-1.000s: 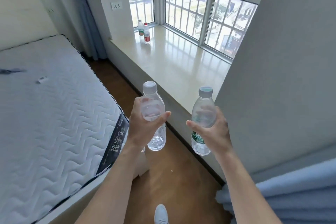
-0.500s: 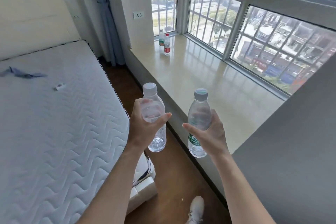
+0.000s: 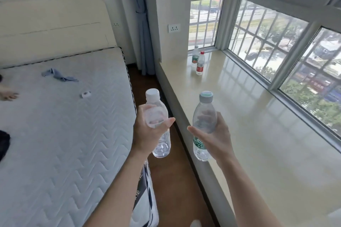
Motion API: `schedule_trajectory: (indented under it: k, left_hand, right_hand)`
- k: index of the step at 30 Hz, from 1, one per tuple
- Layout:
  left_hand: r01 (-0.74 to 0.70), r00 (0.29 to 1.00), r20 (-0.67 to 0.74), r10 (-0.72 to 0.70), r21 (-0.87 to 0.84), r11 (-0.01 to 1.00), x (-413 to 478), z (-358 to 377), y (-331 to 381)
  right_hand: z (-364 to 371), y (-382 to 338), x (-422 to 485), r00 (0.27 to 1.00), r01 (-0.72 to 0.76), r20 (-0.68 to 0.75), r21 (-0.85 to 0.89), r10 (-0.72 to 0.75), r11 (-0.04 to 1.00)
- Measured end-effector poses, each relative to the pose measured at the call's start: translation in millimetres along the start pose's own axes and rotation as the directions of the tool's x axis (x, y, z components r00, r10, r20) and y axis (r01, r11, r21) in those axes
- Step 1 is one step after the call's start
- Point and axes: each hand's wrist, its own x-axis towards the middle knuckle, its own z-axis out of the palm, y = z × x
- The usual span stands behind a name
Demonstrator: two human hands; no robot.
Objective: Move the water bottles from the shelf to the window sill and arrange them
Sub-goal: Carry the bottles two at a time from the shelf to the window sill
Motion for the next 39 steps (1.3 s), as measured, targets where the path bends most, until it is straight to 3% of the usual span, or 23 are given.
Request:
schedule_trajectory:
  k: [17,32,39]
  left_hand:
    - [0.021,0.993,-0.115,-0.017,0.034,0.999,174,51,-38]
    - [0.009,0.999,-0.046,-0.008,0.029,1.0,457,48,-101]
    - [0.009,0.999,0.049,-0.01,0.016,1.0,542,66,-120]
  right_hand:
    - [54,11,200,0.987,0.02,0.158,0.003,-0.02,1.0]
    - [195,-17,440,0.995,0.01,0.102,-0.038,-0.006,0.999]
    - [216,-5,511,0.999,-0.041,0.023,-0.051,0.042,0.998]
